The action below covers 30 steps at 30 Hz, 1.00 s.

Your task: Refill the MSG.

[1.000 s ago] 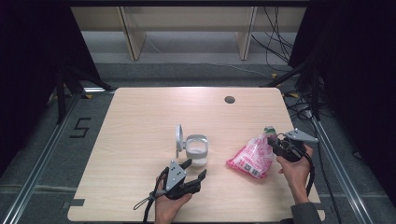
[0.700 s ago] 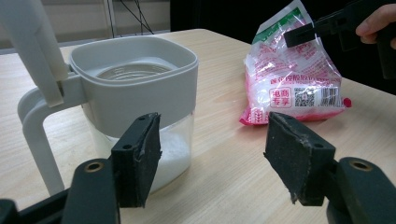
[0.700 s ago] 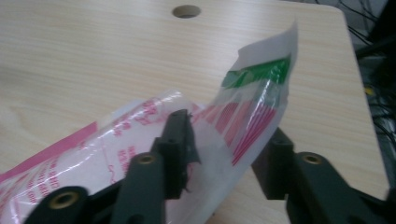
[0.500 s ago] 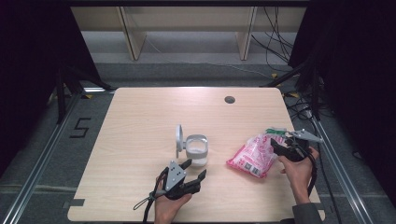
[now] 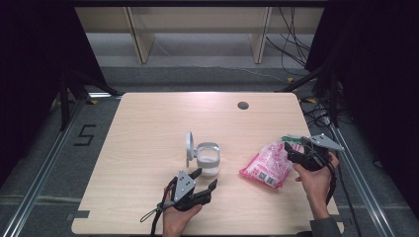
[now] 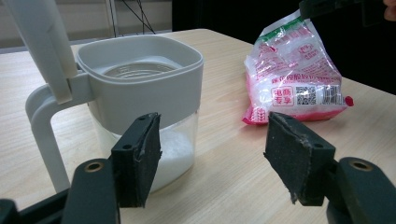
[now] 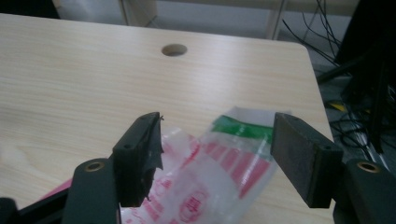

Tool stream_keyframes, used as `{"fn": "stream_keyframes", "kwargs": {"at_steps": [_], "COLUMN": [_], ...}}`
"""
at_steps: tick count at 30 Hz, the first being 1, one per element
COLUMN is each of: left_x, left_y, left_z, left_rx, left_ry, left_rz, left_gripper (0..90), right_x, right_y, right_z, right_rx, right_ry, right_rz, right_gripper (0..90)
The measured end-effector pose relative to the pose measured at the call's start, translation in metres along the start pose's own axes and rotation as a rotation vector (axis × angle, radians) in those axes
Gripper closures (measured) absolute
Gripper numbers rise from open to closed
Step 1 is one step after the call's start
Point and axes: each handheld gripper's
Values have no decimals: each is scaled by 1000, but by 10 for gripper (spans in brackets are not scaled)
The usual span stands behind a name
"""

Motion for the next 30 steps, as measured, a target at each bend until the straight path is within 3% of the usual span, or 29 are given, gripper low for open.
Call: {"fn": "stream_keyframes", "kwargs": {"at_steps": [2,3,4,7,12,13,15,18,25,26,30], "left_x": [1,1,1,1,2,3,3,2,4,5,5], "left_y": [0,0,0,1,1,1,1,1,2,3,4], "left_z": [1,1,2,4,5,5,5,5,6,7,10], "left_rx": [0,0,1,-21,-18,-14,-14,-13,-10,-22,-5], "left_ry": [-1,1,4,-3,-2,1,0,0,6,8,16], "left_rz": [4,2,1,-5,0,-1,-1,-6,-10,0,-6], "left_gripper": [352,352,352,352,352,351,351,352,349,345,314], "right_x": [4,4,7,7,8,7,9,9,13,10,13], "right_y": [4,5,6,6,4,4,2,0,-8,-9,-15], "right_z": [8,9,16,26,43,43,51,55,63,62,66], "right_rx": [2,30,-9,17,25,71,42,71,64,92,86], "right_ry": [28,43,55,121,213,230,277,325,374,377,399], "right_rz": [-7,-31,-19,-18,-30,-33,-30,-34,-8,-44,14], "right_gripper": [337,335,317,286,215,185,180,166,183,186,196]}}
Point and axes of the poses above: each handheld gripper's, and its own axes: x roughly backward along the jaws, y roughly out of its top, z roughly to its left, and after that the axes turned 4 degrees about -z, right-handed
